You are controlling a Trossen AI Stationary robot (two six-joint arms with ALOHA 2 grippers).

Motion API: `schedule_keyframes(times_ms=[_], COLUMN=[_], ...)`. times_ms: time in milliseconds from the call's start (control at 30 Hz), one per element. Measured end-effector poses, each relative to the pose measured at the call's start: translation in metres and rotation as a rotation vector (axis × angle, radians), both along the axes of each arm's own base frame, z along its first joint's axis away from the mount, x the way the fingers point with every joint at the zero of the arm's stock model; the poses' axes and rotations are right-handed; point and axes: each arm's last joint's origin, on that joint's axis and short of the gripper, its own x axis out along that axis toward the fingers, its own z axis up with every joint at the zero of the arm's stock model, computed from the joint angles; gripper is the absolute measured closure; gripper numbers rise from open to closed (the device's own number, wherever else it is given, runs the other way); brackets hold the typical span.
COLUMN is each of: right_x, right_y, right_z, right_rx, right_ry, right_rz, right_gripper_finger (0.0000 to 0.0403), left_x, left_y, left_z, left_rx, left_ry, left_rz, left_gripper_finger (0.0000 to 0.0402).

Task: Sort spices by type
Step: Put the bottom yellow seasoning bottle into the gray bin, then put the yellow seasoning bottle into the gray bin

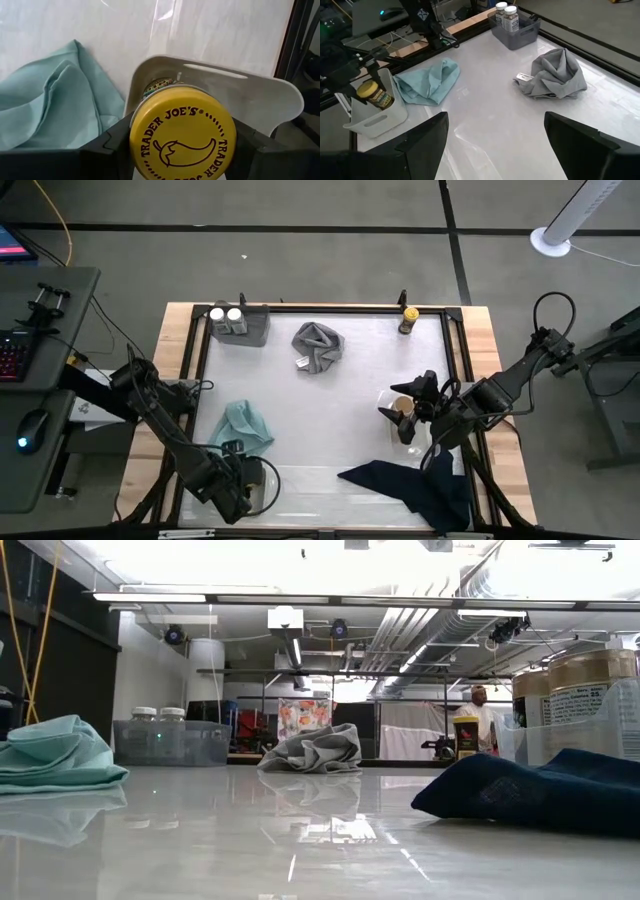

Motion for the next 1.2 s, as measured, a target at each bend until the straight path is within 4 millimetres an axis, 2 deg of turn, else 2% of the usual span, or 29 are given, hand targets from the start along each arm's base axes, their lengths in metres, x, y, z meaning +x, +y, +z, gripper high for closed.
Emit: schedule_keyframes(times_ms=[100,267,367,600,733,833,967,1100,1200], right_x=[0.0,0.0,0.0,0.0,0.0,0.0,0.008,0.021,0.026], right_y=[0.0,0.0,0.0,0.0,0.0,-0.003,-0.02,-0.052,-0.086], right_z=[0.0,0.0,0.0,0.0,0.0,0.001,0.002,0.001,-0.001], right_rx=[-0.003,-0.003,-0.003,-0.003,0.01,0.039,0.118,0.14,0.098], right_ry=[0.004,0.005,0.005,0.005,-0.005,-0.056,-0.154,-0.152,-0.106], right_rz=[0.0,0.001,0.001,0.001,-0.012,-0.09,-0.277,-0.415,-0.536], right_gripper_finger=[0.0077,0.0077,0.0077,0.0077,0.0077,0.0078,0.0078,0.0101,0.0151], left_x=[0.0,0.0,0.0,0.003,0.002,-0.003,-0.016,-0.023,-0.021], left_y=[0.0,-0.001,-0.001,-0.002,0.006,0.026,0.068,0.112,0.142], left_z=[0.0,0.0,0.0,0.003,0.028,0.058,0.1,0.127,0.132], left_rx=[-0.008,-0.019,-0.021,-0.05,-0.092,-0.099,0.015,0.157,0.226], left_ry=[0.006,0.005,0.005,-0.01,-0.063,-0.187,-0.417,-0.573,-0.648], left_rz=[-0.001,-0.002,-0.002,-0.004,-0.047,-0.028,0.042,0.066,0.071], left_gripper_finger=[0.0203,0.0126,0.0101,0.0094,0.0093,0.0093,0.0092,0.0094,0.0112])
